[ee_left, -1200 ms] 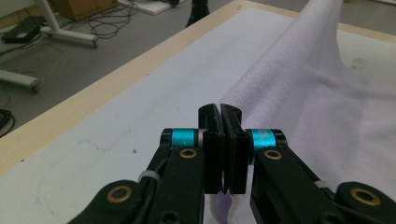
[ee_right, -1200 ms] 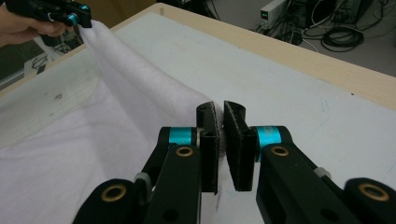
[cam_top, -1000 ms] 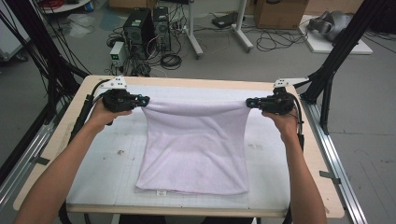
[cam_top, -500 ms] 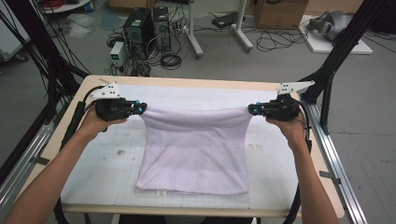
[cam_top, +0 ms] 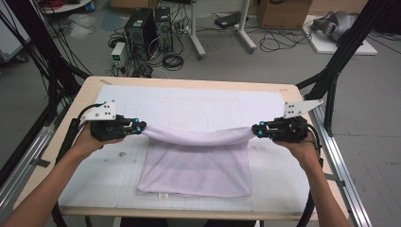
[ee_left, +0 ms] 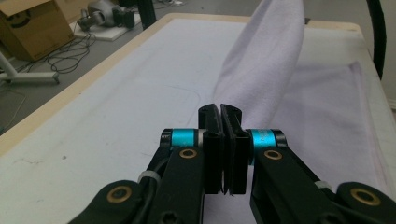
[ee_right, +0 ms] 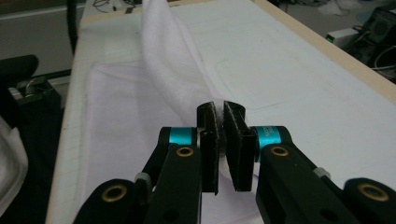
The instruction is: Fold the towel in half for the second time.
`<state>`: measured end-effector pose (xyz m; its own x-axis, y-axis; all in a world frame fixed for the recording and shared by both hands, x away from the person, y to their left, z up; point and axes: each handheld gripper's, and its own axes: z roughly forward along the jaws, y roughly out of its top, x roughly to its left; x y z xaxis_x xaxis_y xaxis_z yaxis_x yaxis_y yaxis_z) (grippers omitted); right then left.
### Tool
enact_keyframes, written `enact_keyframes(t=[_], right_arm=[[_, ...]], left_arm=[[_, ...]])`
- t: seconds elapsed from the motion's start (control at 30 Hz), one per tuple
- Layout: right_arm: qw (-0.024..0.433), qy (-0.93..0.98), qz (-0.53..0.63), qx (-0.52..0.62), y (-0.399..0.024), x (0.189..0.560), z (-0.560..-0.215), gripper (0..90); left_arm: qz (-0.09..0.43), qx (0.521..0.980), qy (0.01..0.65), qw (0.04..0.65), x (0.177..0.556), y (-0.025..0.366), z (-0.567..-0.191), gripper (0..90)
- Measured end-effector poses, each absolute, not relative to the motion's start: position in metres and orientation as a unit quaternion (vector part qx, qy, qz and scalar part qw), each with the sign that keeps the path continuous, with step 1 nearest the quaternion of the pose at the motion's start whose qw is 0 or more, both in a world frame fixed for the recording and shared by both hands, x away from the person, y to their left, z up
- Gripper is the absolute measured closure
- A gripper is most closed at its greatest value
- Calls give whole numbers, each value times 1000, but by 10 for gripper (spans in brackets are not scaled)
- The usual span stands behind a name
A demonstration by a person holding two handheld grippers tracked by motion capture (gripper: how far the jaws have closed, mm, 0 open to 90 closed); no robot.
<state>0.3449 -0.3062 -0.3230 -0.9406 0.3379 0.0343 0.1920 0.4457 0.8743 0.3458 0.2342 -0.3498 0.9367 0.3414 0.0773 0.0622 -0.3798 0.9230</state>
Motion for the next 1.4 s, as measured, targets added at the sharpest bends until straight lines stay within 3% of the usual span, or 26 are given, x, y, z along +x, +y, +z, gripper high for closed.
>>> enact_keyframes(t=[0.57, 1.4], right_arm=[[35, 861, 489, 133, -307, 286, -356, 845], [-1, 897, 415, 153, -303, 250, -412, 840]], left_arm=[[99, 822, 107, 550, 296, 246, -386, 873], [62, 853, 87, 511, 263, 240, -434, 871]])
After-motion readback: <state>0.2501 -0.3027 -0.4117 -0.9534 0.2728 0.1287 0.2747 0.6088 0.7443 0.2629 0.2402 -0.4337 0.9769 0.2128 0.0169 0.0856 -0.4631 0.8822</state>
